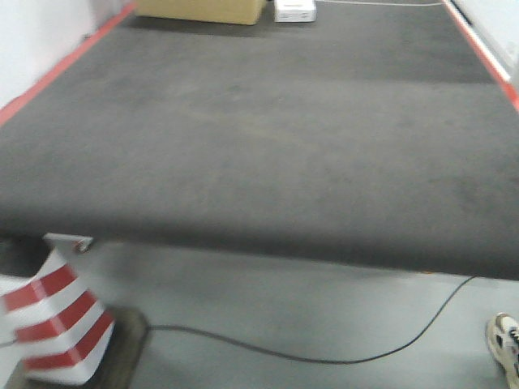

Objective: Move and align brake pads A on conveyor
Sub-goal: 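Drive the base to the conveyor holding a pad in each gripper, then lower the left gripper with its brake pad toward the conveyor belt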

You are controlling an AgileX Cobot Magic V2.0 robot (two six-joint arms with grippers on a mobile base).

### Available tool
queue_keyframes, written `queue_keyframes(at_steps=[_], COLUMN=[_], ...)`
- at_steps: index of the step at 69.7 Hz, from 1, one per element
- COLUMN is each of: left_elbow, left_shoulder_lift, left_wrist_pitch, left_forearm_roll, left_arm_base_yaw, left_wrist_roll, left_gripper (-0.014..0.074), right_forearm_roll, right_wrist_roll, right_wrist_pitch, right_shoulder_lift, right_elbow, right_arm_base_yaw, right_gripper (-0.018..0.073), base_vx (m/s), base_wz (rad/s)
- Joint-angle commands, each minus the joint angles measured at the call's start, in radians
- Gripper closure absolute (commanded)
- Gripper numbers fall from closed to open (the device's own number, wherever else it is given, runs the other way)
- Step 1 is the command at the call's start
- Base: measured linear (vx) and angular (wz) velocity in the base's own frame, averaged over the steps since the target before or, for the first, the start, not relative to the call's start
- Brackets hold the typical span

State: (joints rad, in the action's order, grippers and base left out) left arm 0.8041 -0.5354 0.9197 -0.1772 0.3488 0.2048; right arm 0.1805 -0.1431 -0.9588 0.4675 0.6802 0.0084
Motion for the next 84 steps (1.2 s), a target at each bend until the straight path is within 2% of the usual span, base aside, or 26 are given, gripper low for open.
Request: queue_keyframes(at_steps=[1,50,84], left_elbow=[0.029,0.029,0.029], left_shoulder_lift=[-0.005,-0.008,-0.008], left_wrist_pitch=[-0.083,-0.083,-0.083], left_forearm_roll=[-0.008,-0.008,-0.008], left_arm_base_yaw=[0.004,0.004,0.004], left_wrist_roll=[-0.001,-0.001,-0.001], left_gripper=[0.0603,0.0603,0.0603], right_forearm_roll=[0.009,0.009,0.009], right_wrist_roll=[-0.008,-0.008,-0.008], right_wrist_pitch=[0.075,0.075,0.075], right_shoulder_lift=[0.005,0.005,0.005], right_elbow=[0.029,0.029,0.029], right_arm_base_yaw=[-0.001,-0.001,-0.001], right_gripper=[0.0563,0.0563,0.0563], base_vx=[0.44,0.43,0.19], base_wz=[-0.40,-0.17,-0.01])
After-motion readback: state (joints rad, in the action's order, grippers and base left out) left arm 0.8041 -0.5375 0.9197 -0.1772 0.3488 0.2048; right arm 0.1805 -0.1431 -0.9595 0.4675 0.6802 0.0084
